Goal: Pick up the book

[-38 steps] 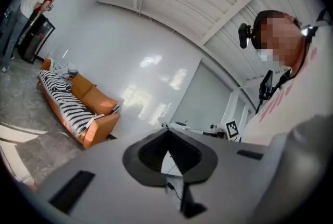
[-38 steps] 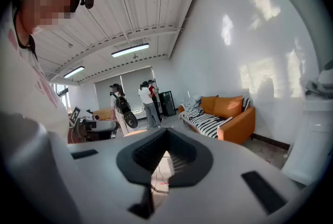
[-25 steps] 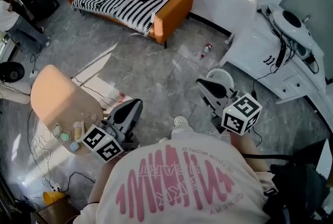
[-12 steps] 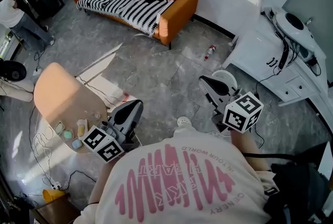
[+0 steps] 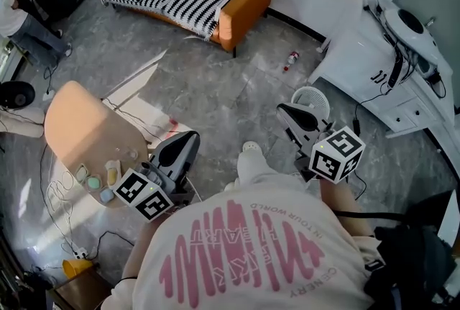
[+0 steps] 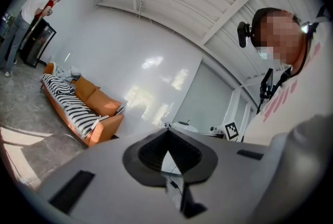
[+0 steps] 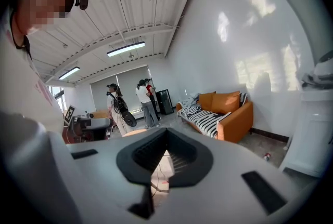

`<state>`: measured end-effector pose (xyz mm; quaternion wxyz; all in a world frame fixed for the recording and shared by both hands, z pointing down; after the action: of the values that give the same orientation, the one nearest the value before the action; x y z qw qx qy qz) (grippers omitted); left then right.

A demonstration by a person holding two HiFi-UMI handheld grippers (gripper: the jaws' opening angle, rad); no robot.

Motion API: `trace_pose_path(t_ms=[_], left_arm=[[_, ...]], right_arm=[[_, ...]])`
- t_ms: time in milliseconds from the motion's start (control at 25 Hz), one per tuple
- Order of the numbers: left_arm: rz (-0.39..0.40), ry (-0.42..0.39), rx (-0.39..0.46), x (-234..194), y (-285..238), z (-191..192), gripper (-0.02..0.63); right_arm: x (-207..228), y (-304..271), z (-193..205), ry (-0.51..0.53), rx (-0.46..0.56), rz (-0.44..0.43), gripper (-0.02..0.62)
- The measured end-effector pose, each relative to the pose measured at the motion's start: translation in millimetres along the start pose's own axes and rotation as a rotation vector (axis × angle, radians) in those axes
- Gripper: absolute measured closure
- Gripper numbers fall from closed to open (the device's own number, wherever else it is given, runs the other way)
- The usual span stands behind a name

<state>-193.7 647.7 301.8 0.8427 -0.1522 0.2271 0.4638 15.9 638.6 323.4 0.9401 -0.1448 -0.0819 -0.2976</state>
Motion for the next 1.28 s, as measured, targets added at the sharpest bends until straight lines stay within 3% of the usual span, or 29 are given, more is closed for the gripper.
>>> trace_pose_path(t_ms=[240,800,1280], left_arm=[[-0.009,0.012,-0.016,-18.7,-22.8,-4.2,0.600],[-0.100,0.060,-0.017,-92.3,-119.4,-40.4,0.600],[-0.165,0.083,0.015,-139.9,-198.0,-70.0,0.600]], right_arm=[[20.4,-17.1,-1.1,-0.022,-0.004,-0.008,0.586],[140.6,-97.8,-40.9,-0.069,-0.052,-0.047,0.586],[226.9,-164.1,-75.9,-0.026,-0.096,-0.094,0.586]])
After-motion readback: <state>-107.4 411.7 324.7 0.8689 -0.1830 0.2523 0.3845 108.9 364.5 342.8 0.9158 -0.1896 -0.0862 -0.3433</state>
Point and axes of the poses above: the fingertips, and each gripper's own axes: y backward along the fingers, x to its right, z out of its underside, the point moved 2 cm from there along y, backward along the fingers, and after that the axes turned 5 degrees about y, right-handed, at the moved point
